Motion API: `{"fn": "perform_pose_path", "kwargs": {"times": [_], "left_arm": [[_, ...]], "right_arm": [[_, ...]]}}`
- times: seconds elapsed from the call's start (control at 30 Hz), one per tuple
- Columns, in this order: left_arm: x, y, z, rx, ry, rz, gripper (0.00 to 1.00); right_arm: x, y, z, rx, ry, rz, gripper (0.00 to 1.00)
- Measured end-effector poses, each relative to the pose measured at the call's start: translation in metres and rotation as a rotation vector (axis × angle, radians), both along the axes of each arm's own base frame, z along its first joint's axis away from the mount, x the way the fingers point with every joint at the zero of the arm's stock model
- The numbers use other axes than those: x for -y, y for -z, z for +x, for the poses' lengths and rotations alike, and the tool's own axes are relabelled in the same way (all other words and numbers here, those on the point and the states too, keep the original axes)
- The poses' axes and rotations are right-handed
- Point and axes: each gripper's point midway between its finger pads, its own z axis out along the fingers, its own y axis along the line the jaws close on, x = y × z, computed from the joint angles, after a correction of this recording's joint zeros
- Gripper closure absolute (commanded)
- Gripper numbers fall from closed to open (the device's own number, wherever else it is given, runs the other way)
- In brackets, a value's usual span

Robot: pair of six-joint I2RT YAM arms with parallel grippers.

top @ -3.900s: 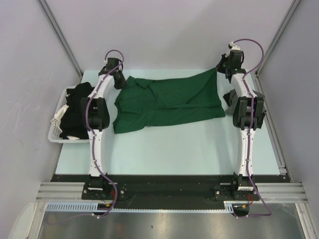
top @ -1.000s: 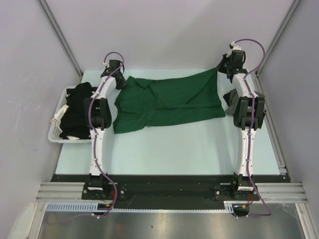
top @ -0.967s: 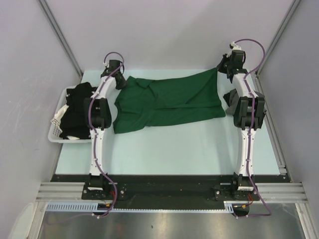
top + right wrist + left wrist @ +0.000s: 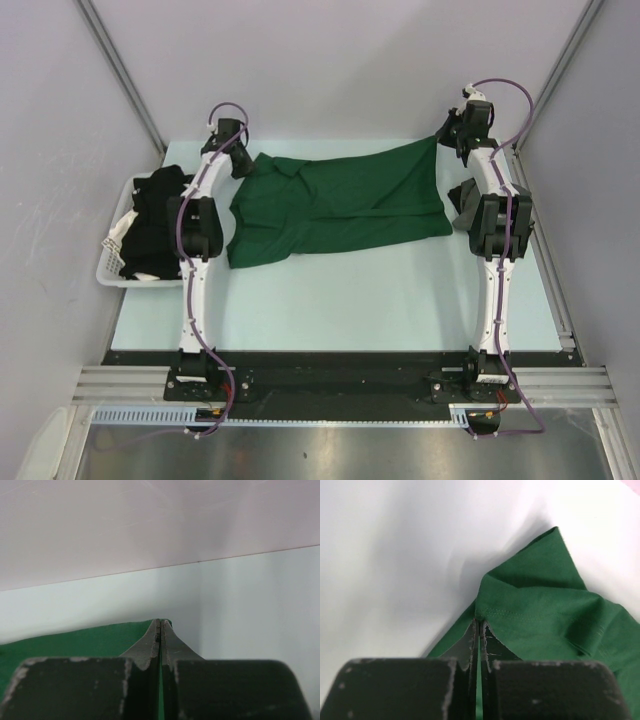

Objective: Fold and stack the t-shirts

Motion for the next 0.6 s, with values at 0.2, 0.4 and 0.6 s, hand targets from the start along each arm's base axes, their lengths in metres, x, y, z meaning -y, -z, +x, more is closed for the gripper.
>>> {"fn": "perform_pose_path", "kwargs": {"times": [0.2,0.4,0.6], "left_arm": [[-0.001,-0.028,-0.001,0.029,0.013,0.009,1.00],[-0.003,-0.049,-0.003,0.051,0.018,0.016,1.00],[-0.007,-0.055,-0.008,0.042,0.027,0.028,1.00]], "right_arm": [[0.001,0.000,0.000,-0.001,0.001,-0.005,1.00],[0.004,0.004,-0.001,-0.011,0.010,-0.026,1.00],[0.011,0.008,-0.003,-0.028,0.028,-0.050,1.00]]}}
